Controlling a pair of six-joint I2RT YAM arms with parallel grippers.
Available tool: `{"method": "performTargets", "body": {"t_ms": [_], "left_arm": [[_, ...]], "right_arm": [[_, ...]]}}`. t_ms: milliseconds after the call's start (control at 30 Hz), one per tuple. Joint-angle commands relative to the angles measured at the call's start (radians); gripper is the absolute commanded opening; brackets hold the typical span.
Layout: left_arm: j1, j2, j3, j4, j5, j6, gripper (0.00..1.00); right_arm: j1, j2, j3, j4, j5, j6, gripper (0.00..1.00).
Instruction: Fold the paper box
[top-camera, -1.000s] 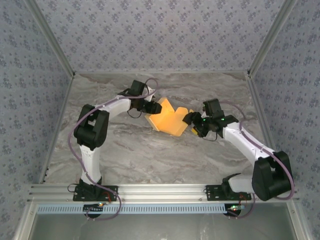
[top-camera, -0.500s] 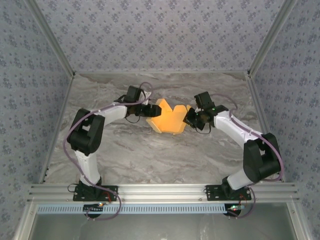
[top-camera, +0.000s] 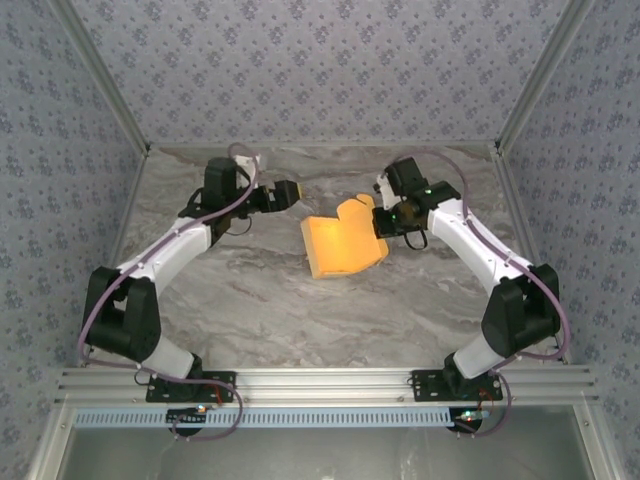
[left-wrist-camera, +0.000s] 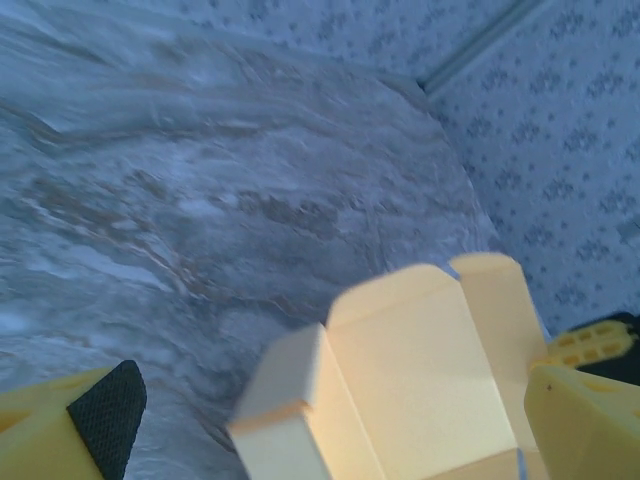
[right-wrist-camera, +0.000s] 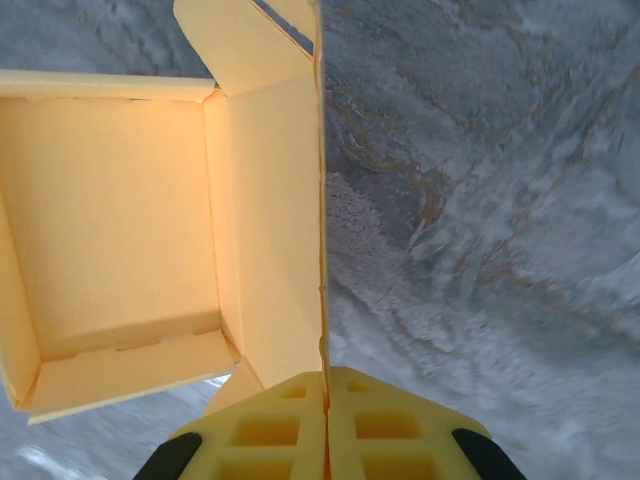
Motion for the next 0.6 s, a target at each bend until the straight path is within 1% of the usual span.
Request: {"method": "performTargets", "body": {"t_ms": [0,33,67,100,233,333,400,433,467,500,533,567], "left_arm": [[0.021,0.009,-0.088,0.046,-0.058,-0.025,0.99],[0.02,0.01,-0.113,0.067,-0.07,-0.032,0.99],[0.02,0.013,-0.138,0.084,-0.083,-0.04,0.99],[0.02,0.017,-0.161,0.098,-0.093,-0.049,0.98],[0.022,0.012,-0.243,0.165,-0.112,-0.087,0.91],[0.022,-0.012,-0.314,0.247,-0.126,-0.128,0.89],[0.022,-0.04,-0.365,0.301,-0.157,-0.142,0.89],[0.022,-0.051,-0.383,0.316,-0.169,-0.142,0.89],[0.022,-0.062,-0.399,0.329,-0.179,-0.14,0.9],[0.022,-0.066,-0.417,0.346,-0.185,-0.134,0.89],[0.022,-0.068,-0.432,0.356,-0.193,-0.135,0.89],[0.022,-0.069,-0.444,0.363,-0.197,-0.134,0.89]], "right_arm": [[0.068,-0.025,0.037,-0.039,0.077,-0.38,0.09],[0.09,-0.03,0.032,-0.025,0.081,-0.458,0.08],[0.113,-0.032,0.032,-0.011,0.088,-0.553,0.05],[0.136,-0.028,0.035,0.012,0.107,-0.615,0.05],[0.195,0.018,0.091,0.071,0.169,-0.758,0.06],[0.262,0.053,0.113,0.132,0.299,-0.9,0.06],[0.3,0.066,0.096,0.192,0.376,-0.996,0.09],[0.311,0.065,0.08,0.235,0.405,-1.037,0.13],[0.321,0.062,0.064,0.273,0.425,-1.067,0.23],[0.326,0.057,0.052,0.288,0.428,-1.079,0.38],[0.326,0.05,0.054,0.284,0.419,-1.066,0.43],[0.321,0.037,0.064,0.27,0.394,-1.03,0.46]]}}
